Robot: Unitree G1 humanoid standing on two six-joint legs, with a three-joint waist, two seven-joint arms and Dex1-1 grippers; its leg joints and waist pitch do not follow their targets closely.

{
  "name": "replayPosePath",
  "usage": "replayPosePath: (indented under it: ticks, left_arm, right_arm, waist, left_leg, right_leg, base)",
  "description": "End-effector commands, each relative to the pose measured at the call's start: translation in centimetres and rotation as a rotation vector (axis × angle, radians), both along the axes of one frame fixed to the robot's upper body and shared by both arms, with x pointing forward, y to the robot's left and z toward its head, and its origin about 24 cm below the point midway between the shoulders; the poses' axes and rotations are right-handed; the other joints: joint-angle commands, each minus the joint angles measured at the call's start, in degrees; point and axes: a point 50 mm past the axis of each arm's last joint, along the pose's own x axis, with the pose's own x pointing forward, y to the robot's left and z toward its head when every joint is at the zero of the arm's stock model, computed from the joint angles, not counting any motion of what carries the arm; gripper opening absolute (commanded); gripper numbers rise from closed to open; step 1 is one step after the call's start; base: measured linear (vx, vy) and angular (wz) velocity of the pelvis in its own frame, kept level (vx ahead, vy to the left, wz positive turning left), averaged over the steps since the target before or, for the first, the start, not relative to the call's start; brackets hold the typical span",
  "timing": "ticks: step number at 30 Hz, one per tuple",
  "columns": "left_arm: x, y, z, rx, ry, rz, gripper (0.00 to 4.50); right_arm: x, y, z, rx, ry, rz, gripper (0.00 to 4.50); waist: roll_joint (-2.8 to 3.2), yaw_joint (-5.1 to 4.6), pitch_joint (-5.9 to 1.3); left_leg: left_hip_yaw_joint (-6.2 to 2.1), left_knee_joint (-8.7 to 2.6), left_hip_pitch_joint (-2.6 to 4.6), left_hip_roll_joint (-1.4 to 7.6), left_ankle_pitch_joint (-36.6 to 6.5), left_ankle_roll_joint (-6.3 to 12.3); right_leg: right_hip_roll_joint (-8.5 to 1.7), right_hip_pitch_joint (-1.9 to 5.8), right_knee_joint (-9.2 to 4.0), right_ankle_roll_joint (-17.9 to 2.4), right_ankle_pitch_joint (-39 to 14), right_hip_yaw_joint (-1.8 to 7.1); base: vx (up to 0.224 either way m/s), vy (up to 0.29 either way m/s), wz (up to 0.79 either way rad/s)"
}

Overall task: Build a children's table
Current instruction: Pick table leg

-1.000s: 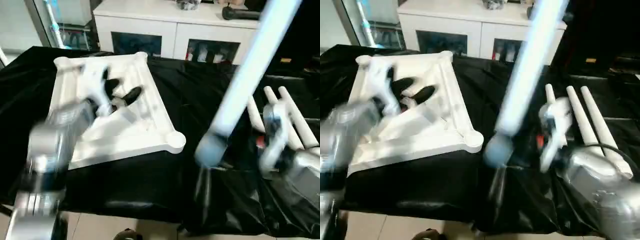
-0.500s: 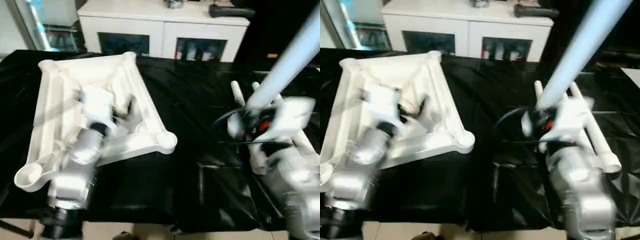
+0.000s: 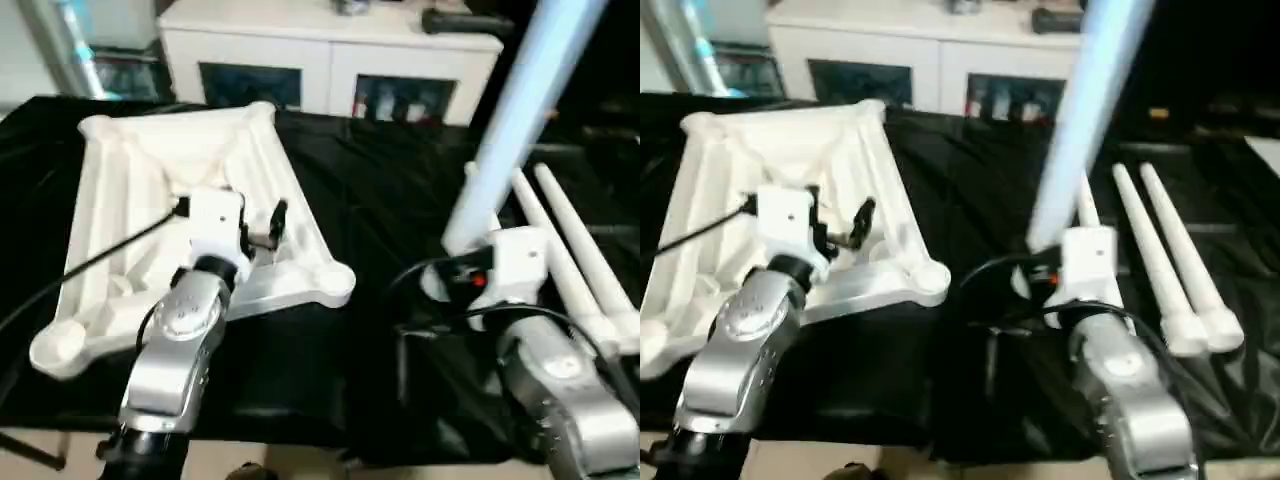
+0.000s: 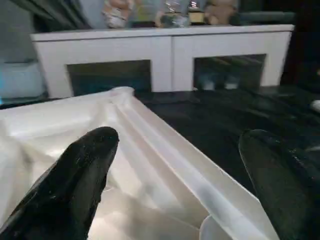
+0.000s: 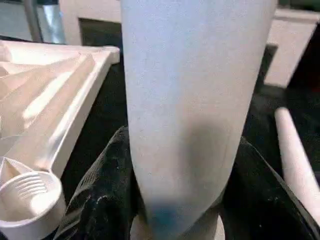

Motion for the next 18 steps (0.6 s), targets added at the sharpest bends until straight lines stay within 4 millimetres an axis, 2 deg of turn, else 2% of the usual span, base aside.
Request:
replayPosePath:
  ticks: [1, 2, 3, 4, 5, 6, 7, 8, 9, 10, 11, 12, 13, 14, 15, 16, 17, 18]
  left_arm:
    - [-0.2, -0.5, 0.4, -0.006, -0.017, -0.021, 4.47]
    - [-0.2, -0.5, 0.4, -0.006, -0.017, -0.021, 4.47]
    - [-0.2, -0.5, 0.4, -0.006, -0.017, -0.021, 4.47]
    - [-0.2, -0.5, 0.4, -0.007, -0.018, -0.021, 4.47]
    - [-0.4, -0.4, 0.4, -0.006, -0.019, -0.024, 4.47]
    - [-0.4, -0.3, 0.4, -0.005, -0.019, -0.024, 4.47]
    - [-0.6, -0.2, 0.6, -0.010, -0.023, -0.044, 4.47]
    - [-0.6, -0.1, 0.7, -0.002, -0.029, -0.049, 4.47]
    - [-0.6, -0.1, 0.7, 0.004, -0.033, -0.052, 4.47]
    - [-0.7, -0.1, 0.7, 0.005, -0.032, -0.053, 4.47]
    - [-0.7, -0.1, 0.7, 0.002, -0.030, -0.056, 4.47]
    - [-0.7, -0.1, 0.7, 0.002, -0.029, -0.057, 4.47]
    - [-0.8, 0.1, 0.7, 0.006, -0.027, -0.061, 4.47]
    - [-0.8, 0.3, 0.6, 0.012, -0.023, -0.059, 4.47]
    - [-0.8, 0.4, 0.6, 0.016, -0.021, -0.057, 4.47]
    - [-0.8, 0.5, 0.6, 0.019, -0.020, -0.055, 4.47]
    - [-0.8, 0.5, 0.6, 0.019, -0.021, -0.055, 4.47]
    - [-0.8, 0.6, 0.6, 0.016, -0.020, -0.053, 4.47]
  right_arm:
    - [0.1, -0.4, 0.9, -0.014, -0.046, -0.014, 1.87]
    - [0.1, -0.4, 0.9, -0.014, -0.046, -0.014, 1.87]
    - [0.1, -0.4, 0.9, -0.014, -0.046, -0.014, 1.87]
    - [0.1, -0.4, 0.9, -0.013, -0.047, -0.015, 1.87]
    - [0.1, -0.3, 1.1, 0.007, -0.049, -0.010, 1.87]
    - [0.0, -0.3, 1.1, 0.012, -0.048, -0.007, 1.87]
    - [-0.1, 0.2, 1.2, 0.037, -0.033, 0.029, 1.87]
    - [-0.1, 0.5, 1.1, 0.067, -0.022, 0.055, 1.87]
    - [-0.2, 0.7, 1.1, 0.086, -0.016, 0.070, 1.87]
    - [-0.2, 0.8, 1.1, 0.091, -0.016, 0.081, 1.87]
    - [-0.3, 0.9, 1.1, 0.085, -0.018, 0.086, 1.87]
    - [-0.3, 0.9, 1.0, 0.082, -0.019, 0.087, 1.87]
    - [-0.3, 1.1, 0.9, 0.066, -0.026, 0.097, 1.87]
    - [-0.3, 1.2, 0.9, 0.080, -0.028, 0.096, 1.87]
    - [-0.3, 1.3, 0.9, 0.091, -0.030, 0.095, 1.87]
    - [-0.3, 1.3, 0.9, 0.098, -0.031, 0.094, 1.87]
    - [-0.3, 1.3, 0.9, 0.100, -0.032, 0.095, 1.87]
    - [-0.3, 1.4, 1.0, 0.096, -0.034, 0.100, 1.87]
  waist:
    - [-0.11, -0.86, -3.52]
    - [-0.67, -0.13, -3.26]
    - [-3.02, 1.57, -3.73]
    - [-1.99, 2.19, -2.75]
    - [-1.33, 2.62, -1.89]
    - [-2.01, 1.72, -2.66]
    - [-0.01, 2.73, -3.86]
    - [-0.01, 2.73, -3.86]
    - [2.16, 2.36, -5.63]
    - [0.67, 0.08, -5.95]
    - [-0.04, 0.56, -5.33]
    - [-1.26, 0.59, -5.12]
    - [-2.95, 2.81, -4.07]
    - [-3.05, 3.17, -3.58]
    - [-3.17, 3.48, -2.98]
    - [-2.96, 3.32, -2.98]
    - [-2.61, 2.90, -2.63]
    - [-2.41, 2.69, -2.20]
  left_leg:
    - [-8.00, -8.60, 2.12, 2.93, -27.22, 8.39]
    - [-6.28, -6.13, 0.48, 1.08, -24.43, 8.32]
    - [2.42, 8.09, -2.69, -1.70, -15.21, 7.43]
    - [6.57, 12.42, -3.91, 1.71, -12.66, 7.09]
    - [7.82, 12.25, -2.38, 3.56, -11.92, 5.49]
    - [8.67, 9.89, -0.01, 3.11, -15.93, 4.64]
    - [7.99, 3.28, 0.22, 5.43, -11.27, 8.99]
    - [7.99, 3.28, 0.22, 5.43, -11.27, 8.99]
    - [0.17, -1.38, 7.27, 18.55, 0.93, 15.87]
    - [-3.28, -1.81, 10.71, 24.39, 19.81, 26.59]
    - [-0.30, 1.56, 10.35, 18.08, 37.88, 27.76]
    - [2.02, 3.57, 7.23, 13.17, 35.32, 24.15]
    - [7.39, 2.37, 1.23, 4.88, 5.78, 11.60]
    - [7.51, 1.10, 1.22, 5.63, -2.74, 7.16]
    - [7.82, -0.72, 2.68, 6.11, -12.86, 0.65]
    - [8.09, -1.44, 3.20, 5.96, -14.87, -0.97]
    - [8.60, -2.50, 3.78, 5.80, -17.21, -2.21]
    - [8.76, -3.05, 4.15, 5.87, -18.61, -2.49]
  right_leg:
    - [-2.96, 0.39, -5.74, -13.30, -4.42, 2.33]
    - [-4.92, 1.62, -8.56, -18.95, -6.02, 2.46]
    - [-10.21, 3.55, -14.47, -25.81, -10.21, 0.79]
    - [-12.52, 3.78, -14.03, -22.78, -8.09, -0.20]
    - [-12.32, 2.80, -14.58, -18.74, -9.77, -3.76]
    - [-8.86, 1.71, -14.33, -15.99, -8.53, 0.36]
    - [-6.23, 5.55, -12.86, -4.25, -1.24, -0.97]
    - [-6.23, 5.55, -12.86, -4.25, -1.24, -0.97]
    - [-4.14, 0.56, -5.99, 5.43, 3.09, -3.75]
    - [-7.36, -5.94, 1.86, 8.97, -0.11, 0.46]
    - [-9.50, -8.96, 0.54, 8.62, 9.09, 5.52]
    - [-10.24, -6.81, -2.66, 9.68, 15.46, 7.61]
    - [-8.55, -0.74, -7.64, 13.37, 10.05, 6.60]
    - [-8.87, 0.25, -8.13, 13.77, 1.77, 6.18]
    - [-7.69, 0.84, -8.88, 14.78, -15.64, 5.93]
    - [-7.06, 1.30, -9.37, 14.54, -21.88, 5.74]
    - [-6.42, 1.64, -10.81, 12.39, -30.37, 5.41]
    - [-5.98, 1.38, -11.34, 11.05, -32.80, 5.22]
  base:
    - [-0.035, -0.244, 0.61]
    - [-0.026, -0.285, 0.55]
    - [-0.026, -0.285, 0.55]
    - [-0.024, -0.250, 0.44]
    - [-0.038, -0.229, 0.51]
    - [-0.038, -0.229, 0.51]
    - [0.008, -0.236, 0.34]
    - [0.026, -0.231, 0.19]
    - [0.026, -0.231, 0.19]
    - [0.004, -0.199, 0.13]
    - [-0.011, -0.110, -0.03]
    - [-0.011, -0.110, -0.03]
    - [-0.092, -0.005, -0.01]
    - [-0.098, -0.067, -0.06]
    - [-0.098, -0.067, -0.06]
    - [-0.056, -0.151, -0.08]
    - [-0.047, -0.108, -0.08]
    - [-0.047, -0.108, -0.08]
